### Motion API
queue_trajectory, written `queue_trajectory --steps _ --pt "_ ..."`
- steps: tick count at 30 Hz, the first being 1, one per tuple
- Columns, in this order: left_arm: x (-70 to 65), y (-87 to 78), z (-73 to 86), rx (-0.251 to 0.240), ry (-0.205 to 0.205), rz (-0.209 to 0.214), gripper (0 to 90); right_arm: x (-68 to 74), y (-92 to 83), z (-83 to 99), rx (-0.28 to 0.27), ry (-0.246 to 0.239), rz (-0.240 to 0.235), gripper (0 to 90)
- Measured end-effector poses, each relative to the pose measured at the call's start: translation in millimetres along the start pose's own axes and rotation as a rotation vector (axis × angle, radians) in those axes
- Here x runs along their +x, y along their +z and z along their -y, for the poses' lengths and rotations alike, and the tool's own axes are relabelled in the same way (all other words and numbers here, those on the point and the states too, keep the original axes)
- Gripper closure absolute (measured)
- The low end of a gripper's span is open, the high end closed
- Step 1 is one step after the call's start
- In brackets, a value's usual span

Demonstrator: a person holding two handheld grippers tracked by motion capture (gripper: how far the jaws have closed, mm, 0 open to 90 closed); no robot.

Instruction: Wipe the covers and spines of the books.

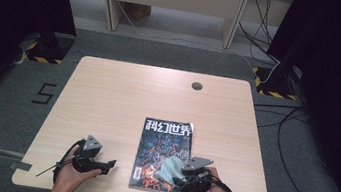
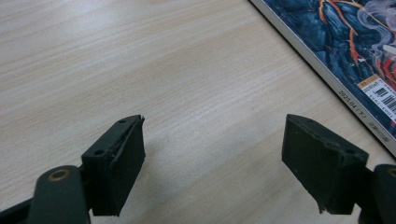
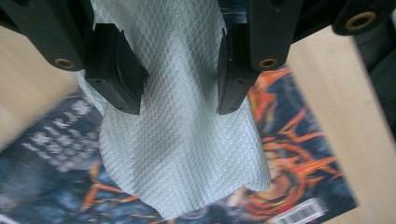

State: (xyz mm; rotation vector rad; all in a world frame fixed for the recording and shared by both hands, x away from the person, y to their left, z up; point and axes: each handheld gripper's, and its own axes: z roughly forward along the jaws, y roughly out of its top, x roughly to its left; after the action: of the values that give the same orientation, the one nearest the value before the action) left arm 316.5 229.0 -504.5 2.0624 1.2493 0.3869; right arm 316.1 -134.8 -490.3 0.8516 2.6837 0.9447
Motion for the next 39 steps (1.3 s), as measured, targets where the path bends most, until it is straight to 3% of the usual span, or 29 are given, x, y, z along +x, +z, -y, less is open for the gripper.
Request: queue_trajectory --steps 3,9,14,19,21,24,26,27,31,35,39 --pt "0.4 0.2 0.3 0.005 -0.002 -0.002 20.7 10.2 -0.6 1.4 0.004 -0.035 -0.041 51.4" --pt "0.6 0.3 0.5 -0.002 -0.007 -0.002 20.7 21.7 -4.3 7.3 0.003 -0.081 -0.069 50.8" --pt "0.3 0.4 0.1 0.002 0.0 -0.002 20.7 17.3 -5.5 8.2 0.0 -0.057 -0.078 53.1" --pt "-1.4 1.0 -0.2 0.003 0.004 0.002 20.7 -1.2 -10.0 13.3 -0.014 0.006 -0.02 54.7" --pt "-2.8 1.6 0.1 0.0 0.005 0.009 20.7 -6.7 -10.9 15.5 -0.028 0.044 -0.022 56.1" --pt "-6.0 1.7 -1.1 -0.019 0.001 0.03 20.7 -1.7 -10.8 13.2 -0.005 -0.001 0.004 54.5" --pt "-12.0 3.3 -0.9 -0.04 -0.05 0.084 20.4 2.6 -10.0 11.1 0.012 -0.029 0.009 54.1" --pt "-15.4 3.8 -0.8 -0.043 -0.056 0.1 20.1 4.3 -9.8 10.5 0.018 -0.036 0.018 54.1" --pt "-41.8 6.1 -3.9 -0.065 -0.015 0.142 19.6 0.7 -9.9 10.8 0.011 -0.026 0.011 57.2" --pt "-60.7 11.0 -3.6 -0.053 0.033 0.153 19.4 -4.3 -8.2 8.5 0.007 -0.011 0.024 59.0" --pt "-67.5 18.0 -2.5 -0.006 0.101 0.114 19.0 -13.1 -3.2 1.4 0.011 -0.004 0.052 59.7"
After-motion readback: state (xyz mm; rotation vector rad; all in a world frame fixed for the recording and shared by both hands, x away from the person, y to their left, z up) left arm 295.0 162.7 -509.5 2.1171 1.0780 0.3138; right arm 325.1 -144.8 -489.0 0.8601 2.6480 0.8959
